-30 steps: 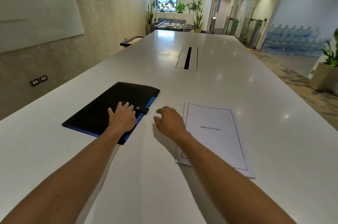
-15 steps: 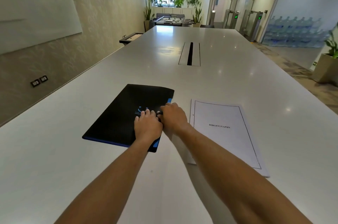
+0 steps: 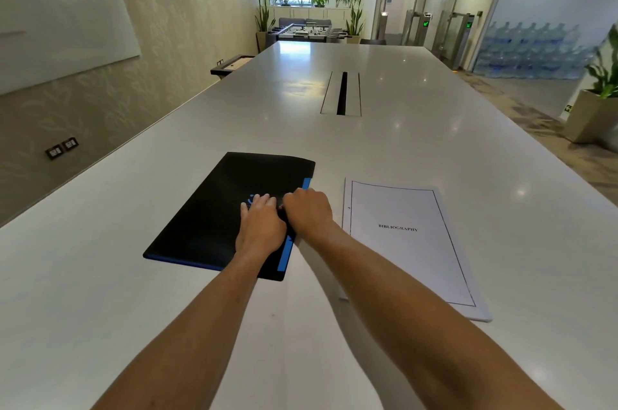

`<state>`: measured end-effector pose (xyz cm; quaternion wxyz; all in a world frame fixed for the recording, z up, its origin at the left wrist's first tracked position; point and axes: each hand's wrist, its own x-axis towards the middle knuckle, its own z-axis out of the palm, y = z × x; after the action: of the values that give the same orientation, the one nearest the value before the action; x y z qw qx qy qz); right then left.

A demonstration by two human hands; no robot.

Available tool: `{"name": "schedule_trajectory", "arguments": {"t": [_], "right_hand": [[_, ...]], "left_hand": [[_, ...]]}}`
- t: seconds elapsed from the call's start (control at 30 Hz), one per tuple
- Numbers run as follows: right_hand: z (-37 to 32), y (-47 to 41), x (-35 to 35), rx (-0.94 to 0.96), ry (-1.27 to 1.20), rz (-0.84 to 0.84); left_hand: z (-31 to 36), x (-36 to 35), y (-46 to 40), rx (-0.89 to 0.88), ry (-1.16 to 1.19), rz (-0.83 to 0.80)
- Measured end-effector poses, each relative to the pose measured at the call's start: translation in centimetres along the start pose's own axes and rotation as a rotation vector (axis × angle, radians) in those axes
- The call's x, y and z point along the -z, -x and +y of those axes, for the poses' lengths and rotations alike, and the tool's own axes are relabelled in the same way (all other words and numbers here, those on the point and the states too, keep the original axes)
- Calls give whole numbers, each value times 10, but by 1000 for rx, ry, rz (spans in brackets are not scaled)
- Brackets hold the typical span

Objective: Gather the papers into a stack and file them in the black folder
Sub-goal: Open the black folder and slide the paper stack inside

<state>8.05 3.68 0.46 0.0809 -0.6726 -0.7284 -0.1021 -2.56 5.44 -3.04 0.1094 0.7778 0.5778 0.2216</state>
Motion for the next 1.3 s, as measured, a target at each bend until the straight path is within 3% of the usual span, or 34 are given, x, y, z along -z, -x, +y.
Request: {"name": "schedule_trajectory", "arguments": {"t": [0.17,0.43,0.6,0.9,1.13,1.3], "right_hand": [[-4,6,-4,70,59,21],[12,3,1,-190,-371,93],[19,13,3,-262,-418,47],[24,21,7,-476,-759,70],[25,37,31,-469,-852,111],[30,44,47,-465,-886,160]], "left_hand": [[-3,-2,-2,-7,-37,-38],[2,-1,-3,12,-46,-36],[3,-3,-4,-11,-114,-60],[20,14,2,-131,-105,-49],[59,37,-4,-234,-514,-102],[63,71,-11,-190,-697,-94]]}}
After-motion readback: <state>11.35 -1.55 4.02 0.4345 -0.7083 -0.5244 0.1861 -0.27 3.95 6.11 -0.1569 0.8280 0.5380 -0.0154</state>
